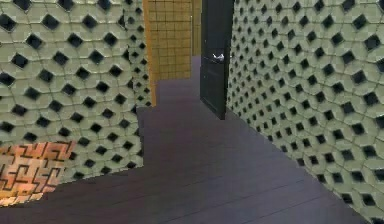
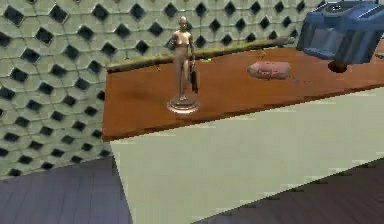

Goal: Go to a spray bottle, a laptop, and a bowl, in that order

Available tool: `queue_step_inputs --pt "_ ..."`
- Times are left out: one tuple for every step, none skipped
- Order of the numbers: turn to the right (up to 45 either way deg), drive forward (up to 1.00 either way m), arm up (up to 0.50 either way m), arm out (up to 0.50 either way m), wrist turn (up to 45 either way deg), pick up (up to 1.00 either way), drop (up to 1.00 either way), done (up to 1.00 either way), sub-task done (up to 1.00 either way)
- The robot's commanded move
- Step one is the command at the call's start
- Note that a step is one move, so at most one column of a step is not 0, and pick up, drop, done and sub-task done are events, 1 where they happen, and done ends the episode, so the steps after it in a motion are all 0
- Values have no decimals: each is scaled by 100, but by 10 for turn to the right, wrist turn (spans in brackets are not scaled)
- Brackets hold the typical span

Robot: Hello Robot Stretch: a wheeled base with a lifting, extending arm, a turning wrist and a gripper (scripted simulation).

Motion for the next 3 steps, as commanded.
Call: queue_step_inputs --pt "0 10 0 0 0 0 0 0 0" --pt "0 100 0 0 0 0 0 0 0" --pt "0 100 0 0 0 0 0 0 0"
